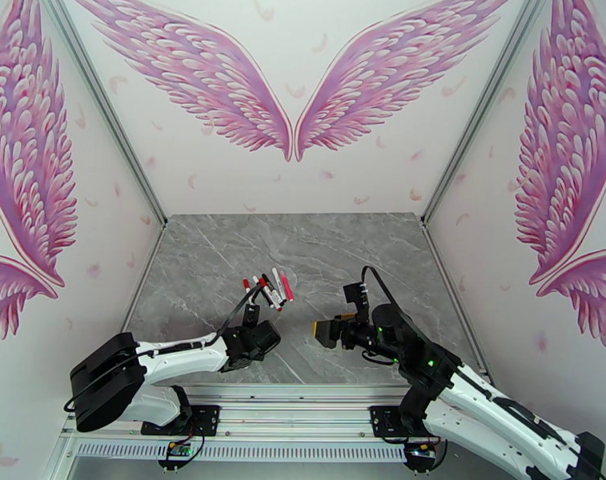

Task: Open the pen caps

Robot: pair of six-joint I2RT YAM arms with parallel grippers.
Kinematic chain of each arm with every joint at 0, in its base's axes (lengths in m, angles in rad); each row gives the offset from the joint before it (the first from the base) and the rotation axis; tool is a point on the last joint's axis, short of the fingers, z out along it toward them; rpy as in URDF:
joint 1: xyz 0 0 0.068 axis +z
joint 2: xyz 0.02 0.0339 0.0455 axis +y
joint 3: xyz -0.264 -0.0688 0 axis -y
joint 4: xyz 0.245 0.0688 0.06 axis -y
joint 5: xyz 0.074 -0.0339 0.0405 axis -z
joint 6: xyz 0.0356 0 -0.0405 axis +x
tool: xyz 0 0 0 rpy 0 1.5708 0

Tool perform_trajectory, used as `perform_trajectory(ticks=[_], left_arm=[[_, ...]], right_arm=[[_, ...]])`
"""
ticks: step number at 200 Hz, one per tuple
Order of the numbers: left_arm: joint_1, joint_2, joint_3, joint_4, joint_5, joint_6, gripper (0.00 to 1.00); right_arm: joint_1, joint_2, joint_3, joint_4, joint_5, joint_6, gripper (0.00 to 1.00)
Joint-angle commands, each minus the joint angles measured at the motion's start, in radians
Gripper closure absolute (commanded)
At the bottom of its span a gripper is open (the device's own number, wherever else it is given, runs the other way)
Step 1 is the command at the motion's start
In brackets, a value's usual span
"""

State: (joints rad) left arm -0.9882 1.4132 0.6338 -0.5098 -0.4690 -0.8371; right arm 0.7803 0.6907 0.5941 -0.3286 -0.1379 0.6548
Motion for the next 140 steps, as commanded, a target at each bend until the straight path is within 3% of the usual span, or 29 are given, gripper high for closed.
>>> perform_trajectory(ticks=[1,83,140], left_arm=[[0.010,0.022,0.015,0.016,-0.025,0.021,0.97],[0.016,0.058,0.038,0.012,-0.040,0.029,0.90],[0.017,0.059,0.053,0.007,-0.051,0.033,0.78]], right_arm=[[0.008,-0.016,-0.017,-0.031,0.048,0.003,0.01],[0.008,0.017,-0.013,-0.030,0.038,-0.003,0.01],[0.008,0.028,-0.016,-0.039,0.046,-0.006,0.01]])
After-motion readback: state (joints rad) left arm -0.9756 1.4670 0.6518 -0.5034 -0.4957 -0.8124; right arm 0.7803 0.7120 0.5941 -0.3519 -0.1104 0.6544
